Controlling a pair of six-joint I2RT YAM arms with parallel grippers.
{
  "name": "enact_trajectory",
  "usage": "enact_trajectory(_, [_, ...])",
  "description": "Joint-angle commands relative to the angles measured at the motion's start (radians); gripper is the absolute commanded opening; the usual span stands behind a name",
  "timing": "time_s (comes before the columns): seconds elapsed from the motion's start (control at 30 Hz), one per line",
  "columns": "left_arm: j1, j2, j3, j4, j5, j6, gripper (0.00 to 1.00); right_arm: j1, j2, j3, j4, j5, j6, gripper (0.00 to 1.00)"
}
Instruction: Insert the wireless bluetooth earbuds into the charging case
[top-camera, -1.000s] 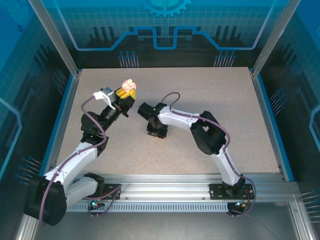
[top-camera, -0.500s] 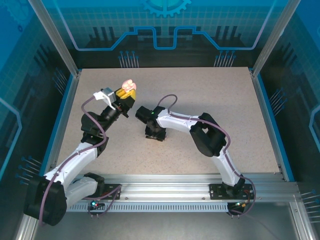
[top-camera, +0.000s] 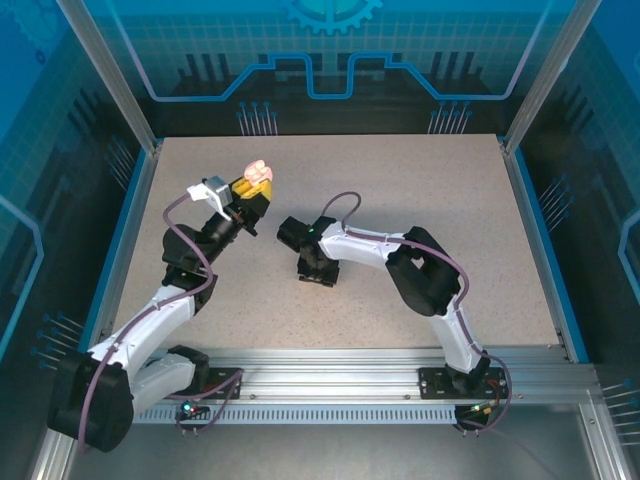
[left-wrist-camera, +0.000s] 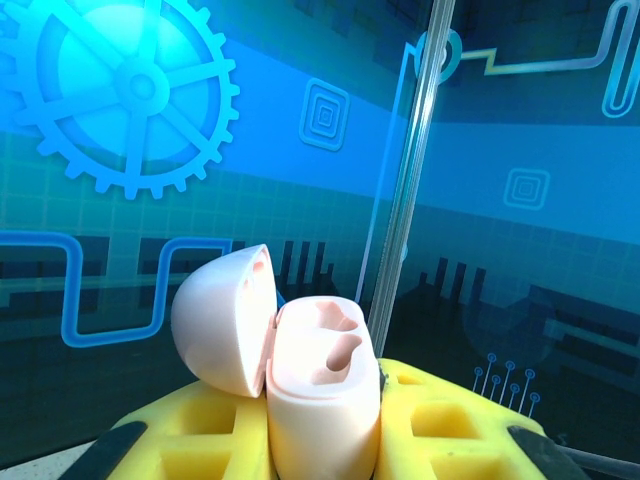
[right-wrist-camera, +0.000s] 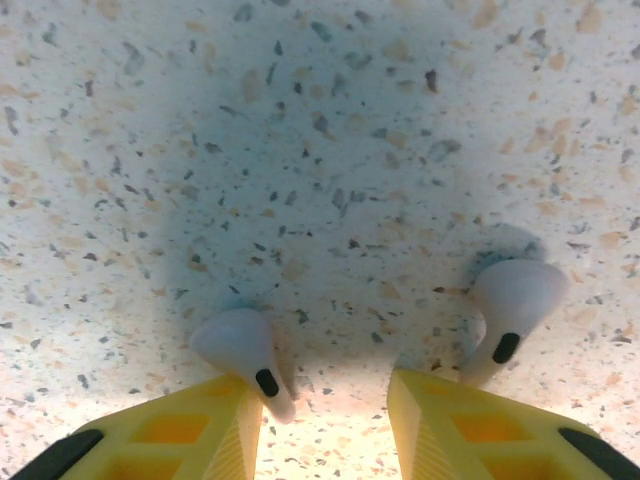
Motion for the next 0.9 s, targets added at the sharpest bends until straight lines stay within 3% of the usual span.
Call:
enact_trajectory(0.0, [0.009,-0.014,-0.007,0.044,-0.011,-0.014,0.00,0.007,-0.031,-0.026,-0.018,0.016,-0.019,0.41])
enact_trajectory(0.13, [0.010,-0.016,-0.006,0.042,-0.010,-0.014,0.00,0.009,-0.045,-0.013,0.044,0.015,-0.086,0.41])
enact_trajectory(0.47, [0.018,-0.014,-0.003,0.041,-0.011,-0.014,0.00,0.009,0.020,0.159,-0.063,0.079,-0.242,0.44])
enact_trajectory(0.87, [0.028,-0.020,0.000,0.038,-0.008,-0.015,0.00,-0.001,0.067,0.162,-0.080,0.067,-0.259,0.43])
